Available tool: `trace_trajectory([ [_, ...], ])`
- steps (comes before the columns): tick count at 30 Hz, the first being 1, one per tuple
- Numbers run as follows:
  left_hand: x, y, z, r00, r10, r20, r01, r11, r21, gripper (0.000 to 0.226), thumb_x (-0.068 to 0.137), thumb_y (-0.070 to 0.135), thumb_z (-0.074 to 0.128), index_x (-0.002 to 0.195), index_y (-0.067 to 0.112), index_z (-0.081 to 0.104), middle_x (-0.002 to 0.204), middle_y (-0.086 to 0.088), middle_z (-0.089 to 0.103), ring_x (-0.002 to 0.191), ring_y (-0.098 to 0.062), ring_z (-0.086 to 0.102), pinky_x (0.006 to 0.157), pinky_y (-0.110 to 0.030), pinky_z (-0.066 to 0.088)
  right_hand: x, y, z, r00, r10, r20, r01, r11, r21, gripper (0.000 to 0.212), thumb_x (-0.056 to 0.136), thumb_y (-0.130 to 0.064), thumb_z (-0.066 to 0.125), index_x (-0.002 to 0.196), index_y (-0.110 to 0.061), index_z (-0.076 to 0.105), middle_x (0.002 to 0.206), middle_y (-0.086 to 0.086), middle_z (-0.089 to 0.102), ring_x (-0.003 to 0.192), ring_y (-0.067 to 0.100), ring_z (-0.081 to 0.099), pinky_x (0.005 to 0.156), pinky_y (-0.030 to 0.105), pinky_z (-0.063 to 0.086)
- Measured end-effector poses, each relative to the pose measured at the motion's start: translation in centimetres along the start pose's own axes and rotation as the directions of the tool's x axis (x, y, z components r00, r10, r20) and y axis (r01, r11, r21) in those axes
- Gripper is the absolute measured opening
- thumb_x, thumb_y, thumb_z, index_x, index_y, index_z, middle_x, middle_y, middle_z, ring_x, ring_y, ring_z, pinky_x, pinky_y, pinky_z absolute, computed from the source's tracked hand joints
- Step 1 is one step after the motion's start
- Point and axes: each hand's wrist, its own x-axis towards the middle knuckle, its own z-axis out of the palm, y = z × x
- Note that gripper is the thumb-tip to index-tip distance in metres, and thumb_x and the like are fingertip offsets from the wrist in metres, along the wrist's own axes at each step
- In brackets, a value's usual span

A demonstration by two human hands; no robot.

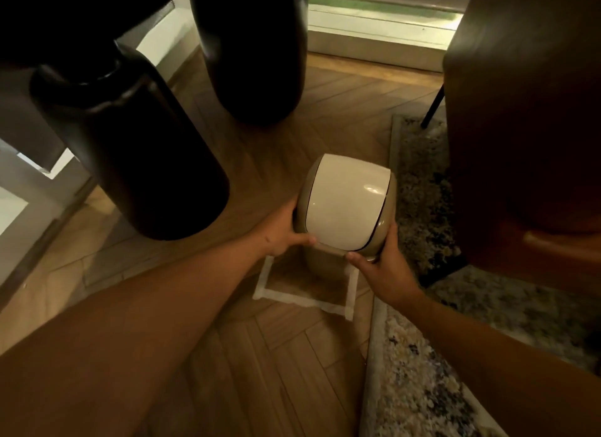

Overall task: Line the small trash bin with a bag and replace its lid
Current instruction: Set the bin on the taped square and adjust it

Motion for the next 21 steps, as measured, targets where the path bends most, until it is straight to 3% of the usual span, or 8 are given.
trace_trajectory([
  [3, 2.6, 1.2, 0.6, 0.999, -0.001, -0.032, 0.0, 1.0, -0.019, 0.106, 0.066, 0.03, 0.09, 0.153, 0.027, 0.029, 0.151, 0.0, 0.045, 0.14, -0.018, 0.039, 0.11, -0.032, 0.033, 1.8, 0.3, -1.0, 1.0, -0.001, -0.03, 0.001, 1.0, 0.007, 0.119, 0.081, -0.033, 0.084, 0.16, -0.037, -0.005, 0.156, -0.007, 0.041, 0.138, 0.011, 0.046, 0.111, 0.045, 0.044],
  [7, 4.1, 1.8, -0.6, 1.0, -0.024, 0.018, 0.023, 0.999, 0.038, 0.103, 0.067, 0.028, 0.09, 0.151, 0.021, 0.033, 0.15, -0.002, 0.046, 0.139, -0.021, 0.04, 0.105, -0.029, 0.032, 3.8, 0.3, -2.1, 0.997, 0.028, 0.074, -0.028, 1.0, 0.007, 0.13, 0.08, -0.032, 0.085, 0.159, -0.032, -0.018, 0.159, -0.007, 0.035, 0.14, 0.012, 0.042, 0.113, 0.039, 0.041],
  [11, 4.2, 2.7, -0.7, 0.996, -0.031, -0.087, 0.041, 0.992, 0.119, 0.089, 0.072, 0.03, 0.087, 0.147, 0.016, 0.041, 0.145, -0.005, 0.052, 0.133, -0.023, 0.047, 0.097, -0.024, 0.034, 6.0, -0.5, -2.8, 0.993, 0.049, 0.105, -0.051, 0.999, 0.009, 0.132, 0.079, -0.026, 0.087, 0.159, -0.025, -0.019, 0.158, -0.006, 0.034, 0.141, 0.012, 0.039, 0.114, 0.045, 0.04],
  [14, 4.1, 3.1, 0.1, 0.992, 0.0, -0.124, 0.021, 0.986, 0.163, 0.085, 0.074, 0.032, 0.085, 0.146, 0.017, 0.042, 0.144, -0.005, 0.054, 0.132, -0.025, 0.049, 0.103, -0.033, 0.039, 6.7, -0.3, -3.6, 0.992, 0.075, 0.105, -0.075, 0.997, 0.003, 0.13, 0.076, -0.023, 0.089, 0.16, -0.026, -0.009, 0.154, -0.006, 0.041, 0.139, 0.014, 0.042, 0.113, 0.047, 0.042],
  [18, 4.5, 3.5, 0.7, 0.994, 0.02, -0.103, -0.004, 0.988, 0.152, 0.084, 0.079, 0.029, 0.082, 0.15, 0.018, 0.038, 0.147, -0.006, 0.051, 0.134, -0.026, 0.047, 0.11, -0.041, 0.039, 6.8, 0.7, -4.1, 0.994, 0.053, 0.099, -0.053, 0.999, -0.007, 0.126, 0.08, -0.02, 0.086, 0.16, -0.023, -0.01, 0.142, -0.028, 0.039, 0.135, 0.001, 0.041, 0.113, 0.042, 0.041],
  [21, 4.9, 3.4, 0.4, 0.997, -0.014, -0.072, 0.022, 0.993, 0.115, 0.085, 0.081, 0.024, 0.081, 0.152, 0.017, 0.035, 0.149, -0.006, 0.048, 0.137, -0.025, 0.044, 0.11, -0.034, 0.035, 6.9, 0.5, -3.8, 0.989, 0.087, 0.122, -0.09, 0.996, 0.016, 0.126, 0.085, -0.018, 0.081, 0.158, -0.025, -0.021, 0.153, -0.013, 0.034, 0.14, 0.01, 0.039, 0.113, 0.047, 0.041],
])
